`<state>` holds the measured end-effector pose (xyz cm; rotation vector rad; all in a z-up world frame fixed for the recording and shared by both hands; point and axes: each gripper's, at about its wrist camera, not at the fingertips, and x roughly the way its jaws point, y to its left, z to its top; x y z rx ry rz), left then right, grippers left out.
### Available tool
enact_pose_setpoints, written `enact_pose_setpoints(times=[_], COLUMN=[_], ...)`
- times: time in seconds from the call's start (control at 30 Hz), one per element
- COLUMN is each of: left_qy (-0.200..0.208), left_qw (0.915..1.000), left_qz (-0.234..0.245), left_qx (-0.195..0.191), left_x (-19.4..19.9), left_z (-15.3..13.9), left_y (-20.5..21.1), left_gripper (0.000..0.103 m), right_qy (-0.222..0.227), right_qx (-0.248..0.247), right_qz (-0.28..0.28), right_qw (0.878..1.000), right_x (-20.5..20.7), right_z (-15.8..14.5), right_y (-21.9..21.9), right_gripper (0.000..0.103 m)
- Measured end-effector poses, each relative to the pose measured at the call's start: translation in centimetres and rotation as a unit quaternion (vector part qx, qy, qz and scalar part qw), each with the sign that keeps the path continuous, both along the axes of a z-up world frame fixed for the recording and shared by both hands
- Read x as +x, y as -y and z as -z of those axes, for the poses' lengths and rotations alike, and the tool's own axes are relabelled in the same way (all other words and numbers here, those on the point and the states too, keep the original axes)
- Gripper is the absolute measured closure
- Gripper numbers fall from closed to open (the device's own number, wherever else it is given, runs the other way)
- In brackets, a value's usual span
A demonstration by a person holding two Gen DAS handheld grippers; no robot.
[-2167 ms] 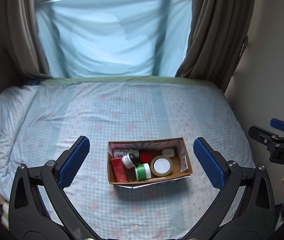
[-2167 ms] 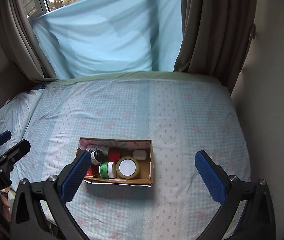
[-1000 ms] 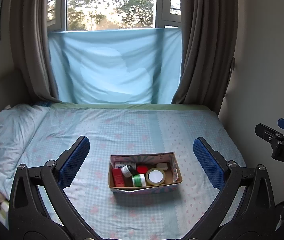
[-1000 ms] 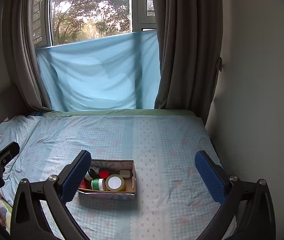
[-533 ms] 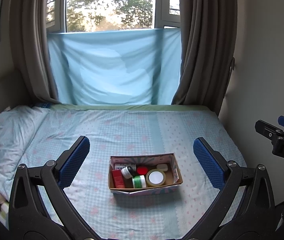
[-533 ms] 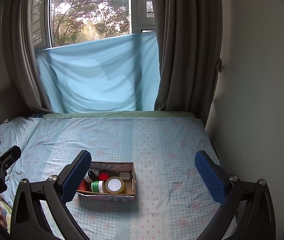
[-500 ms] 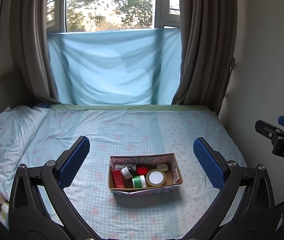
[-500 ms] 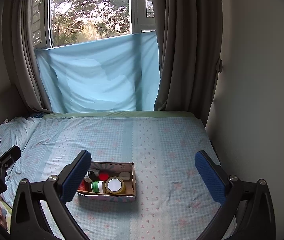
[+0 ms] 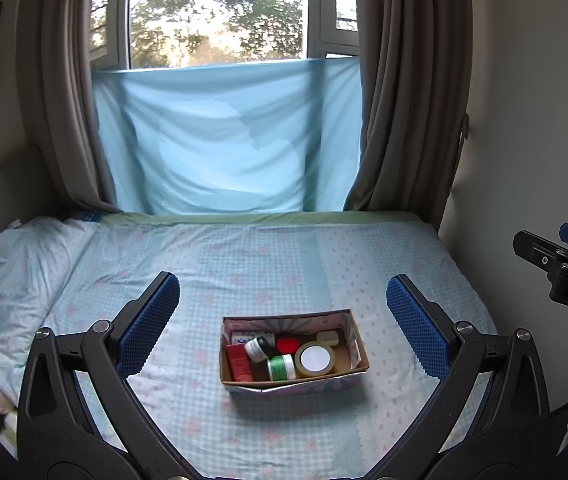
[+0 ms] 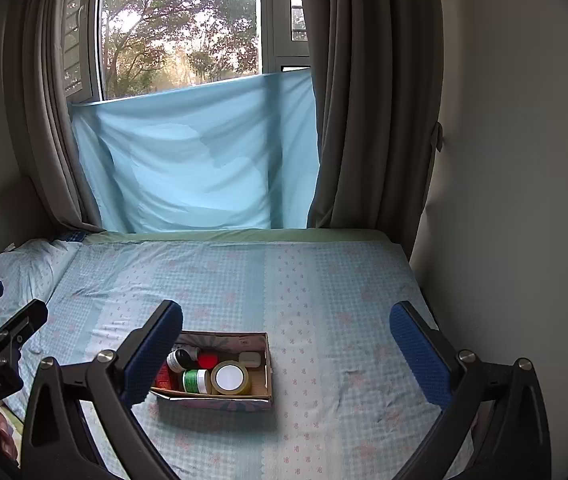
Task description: Organize rigid objects
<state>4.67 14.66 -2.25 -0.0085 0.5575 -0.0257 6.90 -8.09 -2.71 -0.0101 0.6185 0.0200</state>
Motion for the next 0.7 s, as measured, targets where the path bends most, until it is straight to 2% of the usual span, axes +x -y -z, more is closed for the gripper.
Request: enact_pose_setpoints(times=[0.2, 0.43, 0.7], left_qy=[0.006, 0.028, 0.010], left_qw=[0.9999, 0.9993, 0.9999], left_qz=[0.008, -0.013, 0.003], left_qx=[-0.011, 0.019, 0.009], left_x=[-0.1, -0.4, 0.3], left_z=[0.0, 0.0, 1.0], left_y=[-0.2, 0.2, 0.1], left_gripper=[0.000, 0.000, 0.000], right_qy=[0.001, 0.001, -0.010], right_qx=[-0.001, -0.001, -0.003], right_qz=[0.002, 0.002, 0.006], right_qw=[1.000, 1.000, 1.000], right_x=[0.0, 0.1, 0.5], right_z=[-0.1, -0.1, 0.3], right_y=[-0.1, -0.1, -0.4], right_gripper=[0.000, 0.000, 0.000])
